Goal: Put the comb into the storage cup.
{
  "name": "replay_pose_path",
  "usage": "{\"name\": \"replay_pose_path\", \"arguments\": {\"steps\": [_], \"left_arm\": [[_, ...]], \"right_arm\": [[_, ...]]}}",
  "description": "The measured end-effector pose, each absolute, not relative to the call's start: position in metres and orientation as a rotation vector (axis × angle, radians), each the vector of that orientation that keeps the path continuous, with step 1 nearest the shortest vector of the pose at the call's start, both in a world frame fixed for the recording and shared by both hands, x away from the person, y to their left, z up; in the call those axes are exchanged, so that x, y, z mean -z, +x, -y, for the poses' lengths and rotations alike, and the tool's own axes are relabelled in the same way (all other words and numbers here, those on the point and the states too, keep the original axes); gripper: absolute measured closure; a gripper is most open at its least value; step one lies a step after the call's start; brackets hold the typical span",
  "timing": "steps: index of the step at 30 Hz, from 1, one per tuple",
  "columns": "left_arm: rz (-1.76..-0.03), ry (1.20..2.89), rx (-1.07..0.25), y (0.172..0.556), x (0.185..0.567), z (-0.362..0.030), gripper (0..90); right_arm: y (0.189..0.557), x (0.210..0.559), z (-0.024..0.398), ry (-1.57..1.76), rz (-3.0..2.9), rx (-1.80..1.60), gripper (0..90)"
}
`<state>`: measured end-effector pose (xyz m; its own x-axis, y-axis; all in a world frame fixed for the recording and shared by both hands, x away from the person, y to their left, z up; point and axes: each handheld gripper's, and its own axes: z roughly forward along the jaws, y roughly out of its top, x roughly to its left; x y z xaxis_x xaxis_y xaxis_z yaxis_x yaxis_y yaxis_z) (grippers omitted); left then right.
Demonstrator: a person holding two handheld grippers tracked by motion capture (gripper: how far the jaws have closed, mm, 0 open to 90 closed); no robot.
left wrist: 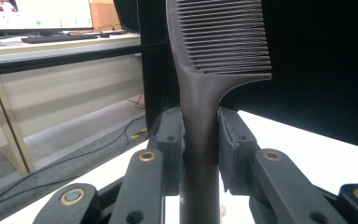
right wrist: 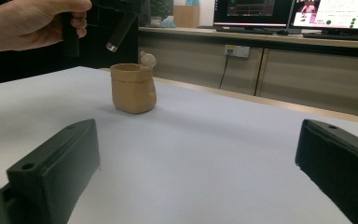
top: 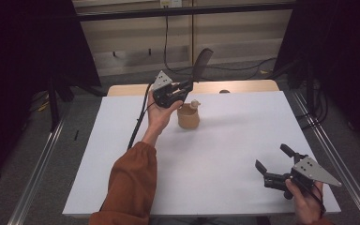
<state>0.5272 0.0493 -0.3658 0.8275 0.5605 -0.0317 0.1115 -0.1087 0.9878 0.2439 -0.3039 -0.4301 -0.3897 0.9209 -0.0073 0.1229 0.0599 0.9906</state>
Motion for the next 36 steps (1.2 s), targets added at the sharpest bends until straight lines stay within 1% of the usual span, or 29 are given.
{"name": "replay_pose_path", "arguments": {"steps": [14,27,36], "left_arm": [[-0.502,1.705,-0.393,0.529,0.385,-0.039,72.9],[-0.526,1.718,-0.386,0.533,0.402,-0.044,72.9],[-0.528,1.730,-0.389,0.533,0.404,-0.044,72.8]], "right_arm": [[0.243,0.430,0.304,1.059,-1.627,-1.407,0.0],[0.243,0.431,0.304,1.060,-1.630,-1.403,0.0],[0.243,0.431,0.305,1.062,-1.630,-1.402,0.0]]}}
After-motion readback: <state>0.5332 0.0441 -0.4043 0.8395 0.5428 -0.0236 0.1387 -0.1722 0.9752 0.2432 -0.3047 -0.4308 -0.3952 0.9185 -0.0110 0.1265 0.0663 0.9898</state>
